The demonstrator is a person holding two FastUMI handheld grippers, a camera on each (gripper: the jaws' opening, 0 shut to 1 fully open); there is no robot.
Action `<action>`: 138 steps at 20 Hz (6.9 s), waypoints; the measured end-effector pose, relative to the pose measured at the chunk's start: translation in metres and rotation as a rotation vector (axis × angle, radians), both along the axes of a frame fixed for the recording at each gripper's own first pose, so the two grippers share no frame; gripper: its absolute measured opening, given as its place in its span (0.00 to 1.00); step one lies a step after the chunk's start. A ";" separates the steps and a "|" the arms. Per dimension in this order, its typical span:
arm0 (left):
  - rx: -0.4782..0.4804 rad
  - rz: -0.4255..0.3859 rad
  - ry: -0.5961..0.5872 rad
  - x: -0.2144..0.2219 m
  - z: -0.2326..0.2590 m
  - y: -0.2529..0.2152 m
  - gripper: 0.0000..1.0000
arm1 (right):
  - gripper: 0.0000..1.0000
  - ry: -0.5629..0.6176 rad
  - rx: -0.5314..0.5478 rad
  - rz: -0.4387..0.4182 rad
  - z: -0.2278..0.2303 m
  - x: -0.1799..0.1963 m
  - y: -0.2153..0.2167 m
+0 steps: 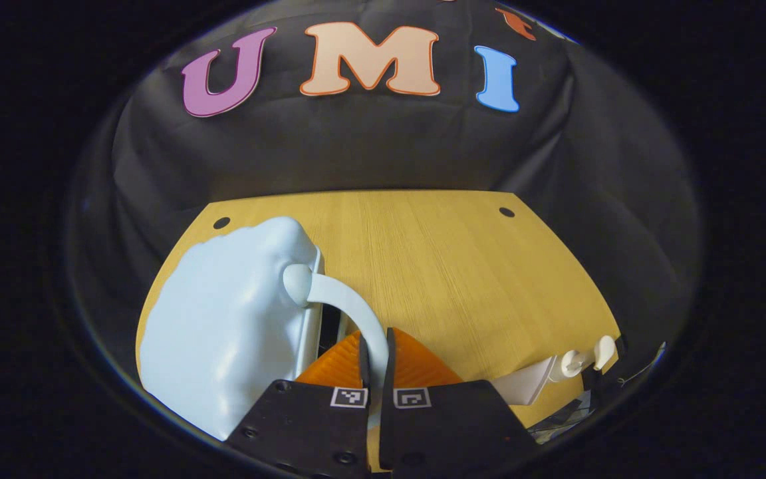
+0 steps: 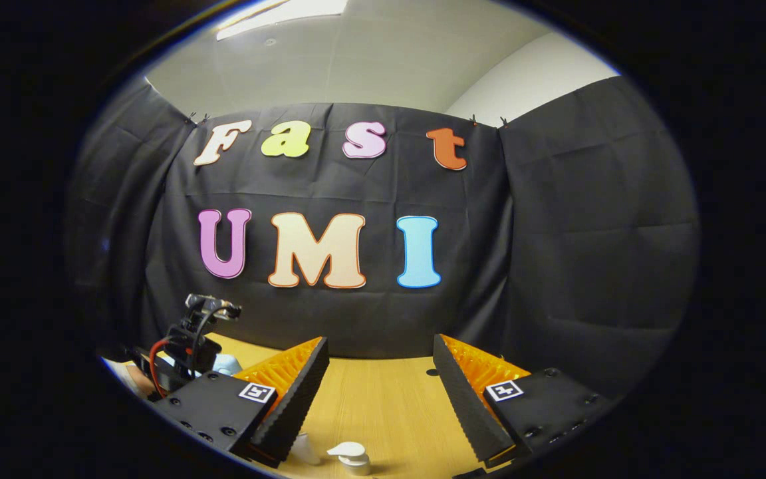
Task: First open the suitcase, pack the skin care products into it, and then close the suitcase.
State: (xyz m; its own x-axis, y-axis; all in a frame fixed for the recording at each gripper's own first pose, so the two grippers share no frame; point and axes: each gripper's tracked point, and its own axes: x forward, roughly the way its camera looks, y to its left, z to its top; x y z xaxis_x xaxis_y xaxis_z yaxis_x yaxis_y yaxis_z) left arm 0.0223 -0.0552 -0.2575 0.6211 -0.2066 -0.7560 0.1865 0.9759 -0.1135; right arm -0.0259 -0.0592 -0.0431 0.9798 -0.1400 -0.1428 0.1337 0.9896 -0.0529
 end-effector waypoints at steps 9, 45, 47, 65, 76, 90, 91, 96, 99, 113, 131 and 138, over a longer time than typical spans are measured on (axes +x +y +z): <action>-0.038 0.059 -0.083 0.026 0.075 0.061 0.00 | 0.98 0.000 0.065 0.076 -0.010 0.012 0.038; 0.275 0.243 -0.100 0.074 0.071 0.440 0.00 | 0.99 -0.026 0.048 0.200 -0.011 0.025 0.198; 0.272 0.267 -0.079 0.075 0.056 0.455 0.00 | 0.99 -0.024 0.040 0.194 -0.011 0.026 0.199; 0.314 0.436 -0.283 0.071 0.051 0.494 0.94 | 0.98 0.001 -0.018 0.186 -0.010 0.029 0.192; 0.187 0.362 -0.676 0.040 0.166 0.324 0.93 | 1.00 -0.025 -0.002 0.152 -0.002 0.021 0.137; -0.007 0.068 -0.593 -0.026 0.136 0.083 0.98 | 0.99 -0.081 0.021 0.140 0.016 0.001 0.066; -0.017 0.044 -0.583 -0.029 0.133 0.067 0.95 | 0.99 -0.085 0.019 0.138 0.019 0.000 0.060; -0.073 -0.066 -0.538 -0.046 0.118 -0.002 0.95 | 1.00 -0.084 0.011 0.128 0.021 -0.012 0.034; -0.094 -0.107 -0.483 -0.053 0.099 -0.028 0.95 | 1.00 -0.084 -0.006 0.122 0.023 -0.018 0.020; -0.189 -0.183 -0.148 -0.086 -0.030 -0.116 0.95 | 1.00 -0.015 -0.055 0.073 0.006 -0.040 -0.022; -0.145 -0.098 -0.068 -0.081 -0.045 -0.088 0.28 | 0.99 0.208 0.008 0.183 -0.120 -0.020 0.009; -0.128 -0.059 -0.122 -0.082 -0.004 -0.062 0.31 | 0.99 0.349 0.010 0.243 -0.203 -0.024 0.027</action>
